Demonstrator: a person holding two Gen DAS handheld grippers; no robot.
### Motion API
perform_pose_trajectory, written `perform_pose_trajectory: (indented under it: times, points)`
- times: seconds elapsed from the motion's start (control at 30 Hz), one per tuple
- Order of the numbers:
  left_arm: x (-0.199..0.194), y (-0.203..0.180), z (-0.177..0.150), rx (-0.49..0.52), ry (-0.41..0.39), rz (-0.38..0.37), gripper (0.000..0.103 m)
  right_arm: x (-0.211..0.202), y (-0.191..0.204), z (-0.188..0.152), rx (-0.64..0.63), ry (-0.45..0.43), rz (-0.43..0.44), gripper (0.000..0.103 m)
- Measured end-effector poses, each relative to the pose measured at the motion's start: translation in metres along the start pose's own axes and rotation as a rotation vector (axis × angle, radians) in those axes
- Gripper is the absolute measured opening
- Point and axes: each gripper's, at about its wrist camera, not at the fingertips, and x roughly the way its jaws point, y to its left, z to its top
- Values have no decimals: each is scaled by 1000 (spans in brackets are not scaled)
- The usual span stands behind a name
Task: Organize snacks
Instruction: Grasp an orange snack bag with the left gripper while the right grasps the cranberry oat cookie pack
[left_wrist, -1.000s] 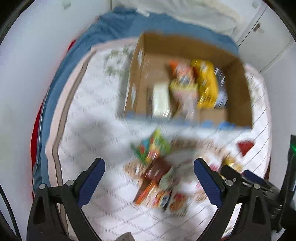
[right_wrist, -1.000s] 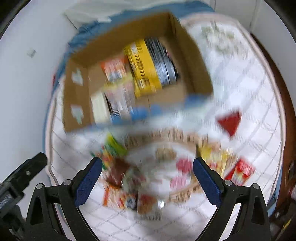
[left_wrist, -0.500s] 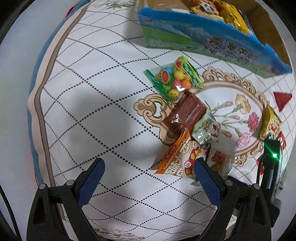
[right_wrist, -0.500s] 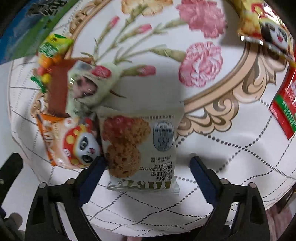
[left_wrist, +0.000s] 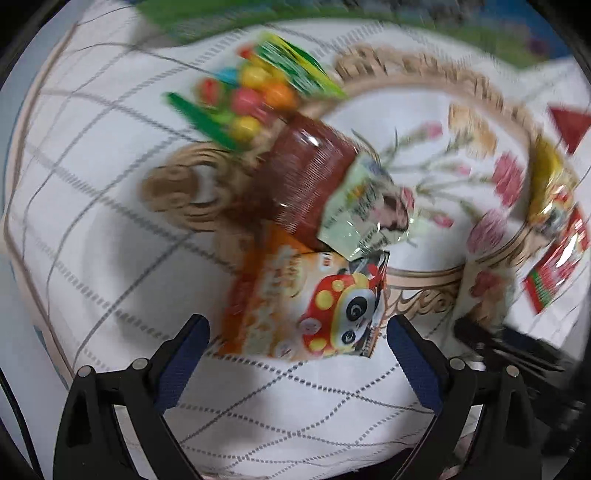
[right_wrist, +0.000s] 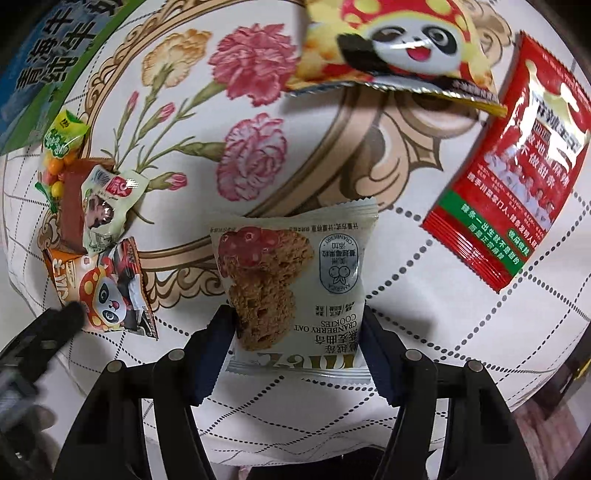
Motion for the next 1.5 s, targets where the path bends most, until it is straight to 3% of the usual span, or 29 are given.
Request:
perform_pose_trajectory:
  times: [0.13,0.27,0.33,0.4,0.53,0.6,0.8,1.07,1.27,1.4,1.5]
  points:
    - [24,-17,5,54,31,55,98,4,-12,1,3,3,-1,70]
    - [28,-30,6,82,-8,73,98,10,-2,5,12,12,-9,71]
    - [27,-35,7,88,-27,68,92,12,-5,7,17,15,-10,71]
    - [25,-35,5,84,-45,59,80,15,3,13,17,15,-13,71]
    - [12,-40,-5,83,-56,50,71,14,11,14,4,-4,-29,69]
    - [6,-34,-12,59,-64,38,61,16,14,13,-5,-17,-34,67]
    - [-9,-18,-35,-22,-75,-28,45,6,19,0,-29,-52,-25,62]
    - [-28,-5,-65,-84,-103,-113,33,-25,27,-14,-64,-94,10,58]
    - [-21,-6,-63,-103,-68,-202,34,-30,35,-15,-87,-96,10,58]
    - [7,-3,-54,-134,-18,-234,47,-6,34,-8,-50,-56,18,58]
    - [18,-10,-48,-141,-3,-266,50,7,29,-9,-14,-28,34,58]
